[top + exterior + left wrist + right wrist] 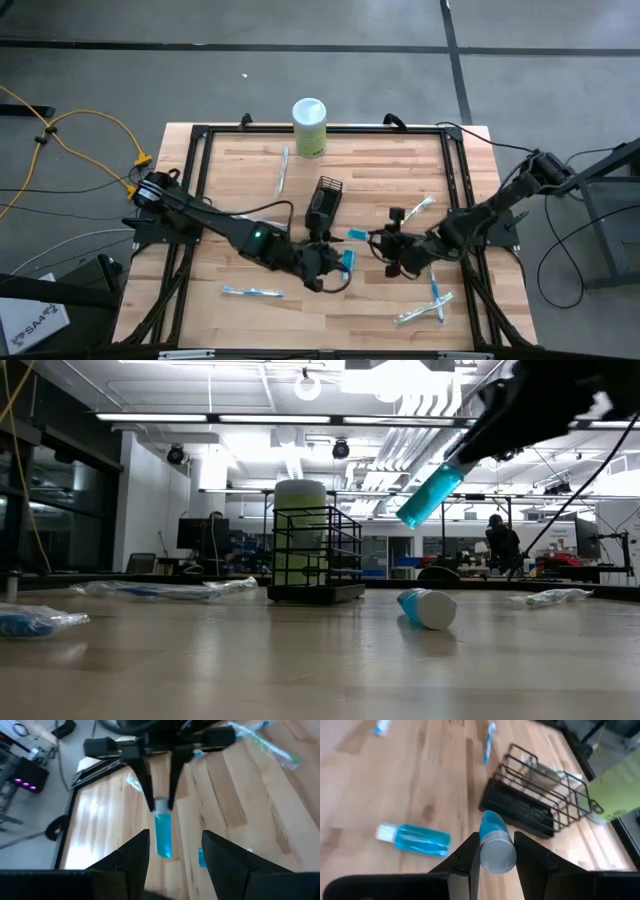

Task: Pick & Place toothbrushing station
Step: Put the right blue mouthwash into the middle section of the black wire organizer

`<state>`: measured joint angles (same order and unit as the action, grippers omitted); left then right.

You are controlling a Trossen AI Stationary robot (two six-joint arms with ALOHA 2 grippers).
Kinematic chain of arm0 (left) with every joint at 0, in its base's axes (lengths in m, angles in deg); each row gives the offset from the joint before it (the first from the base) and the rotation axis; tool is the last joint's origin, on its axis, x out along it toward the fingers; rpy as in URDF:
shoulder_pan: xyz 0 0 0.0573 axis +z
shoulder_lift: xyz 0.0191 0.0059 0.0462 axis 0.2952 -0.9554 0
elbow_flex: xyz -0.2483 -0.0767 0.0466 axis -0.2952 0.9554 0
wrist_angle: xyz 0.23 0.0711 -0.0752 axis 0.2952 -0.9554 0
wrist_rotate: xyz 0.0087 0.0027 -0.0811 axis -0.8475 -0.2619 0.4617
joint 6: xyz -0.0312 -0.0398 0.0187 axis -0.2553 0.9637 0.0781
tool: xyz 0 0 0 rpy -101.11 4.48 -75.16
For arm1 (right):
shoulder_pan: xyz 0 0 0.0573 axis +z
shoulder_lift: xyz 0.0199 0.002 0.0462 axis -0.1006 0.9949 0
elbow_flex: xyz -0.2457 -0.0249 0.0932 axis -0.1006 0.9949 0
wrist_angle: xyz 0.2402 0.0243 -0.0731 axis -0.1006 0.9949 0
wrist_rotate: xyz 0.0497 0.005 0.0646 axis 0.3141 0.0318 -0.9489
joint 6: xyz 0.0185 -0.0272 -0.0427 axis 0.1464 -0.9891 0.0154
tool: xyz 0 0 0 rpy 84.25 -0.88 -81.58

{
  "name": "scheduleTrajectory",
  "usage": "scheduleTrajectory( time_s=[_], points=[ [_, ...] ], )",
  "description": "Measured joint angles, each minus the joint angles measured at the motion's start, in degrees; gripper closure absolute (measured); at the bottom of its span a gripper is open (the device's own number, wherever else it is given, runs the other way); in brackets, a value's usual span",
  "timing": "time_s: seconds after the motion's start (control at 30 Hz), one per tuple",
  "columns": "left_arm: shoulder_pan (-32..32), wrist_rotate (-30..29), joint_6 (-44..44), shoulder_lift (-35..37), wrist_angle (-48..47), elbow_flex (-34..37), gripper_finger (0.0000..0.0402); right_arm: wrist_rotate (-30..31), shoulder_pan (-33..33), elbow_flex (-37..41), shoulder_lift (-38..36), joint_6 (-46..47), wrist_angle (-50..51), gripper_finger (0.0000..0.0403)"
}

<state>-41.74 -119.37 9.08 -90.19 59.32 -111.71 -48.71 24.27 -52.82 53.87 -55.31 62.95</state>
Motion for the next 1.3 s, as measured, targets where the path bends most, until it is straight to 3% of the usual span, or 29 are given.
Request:
scheduleTrajectory(
  time_s=[0.53, 0.83, 1.1, 1.3],
  points=[
    [-7.2, -8.5, 9.9, 0.4, -7.0, 0.0, 0.0229, -25.9, -24.1, -23.5, -0.6, -10.4, 19.4, 0.0315],
    [-8.4, -9.8, 15.5, 0.4, -8.9, 0.0, 0.0229, -33.5, -33.8, -35.6, 7.9, -15.8, 27.7, 0.0315],
    [-9.2, -9.8, 19.0, 0.4, -9.8, 0.0, 0.0229, -38.2, -36.7, -51.6, 20.4, -22.4, 38.9, 0.0315],
    [-11.6, -9.9, 26.7, 0.4, -18.4, 0.0, 0.0229, -39.1, -37.4, -57.8, 23.4, -25.3, 44.3, 0.0315]
  ],
)
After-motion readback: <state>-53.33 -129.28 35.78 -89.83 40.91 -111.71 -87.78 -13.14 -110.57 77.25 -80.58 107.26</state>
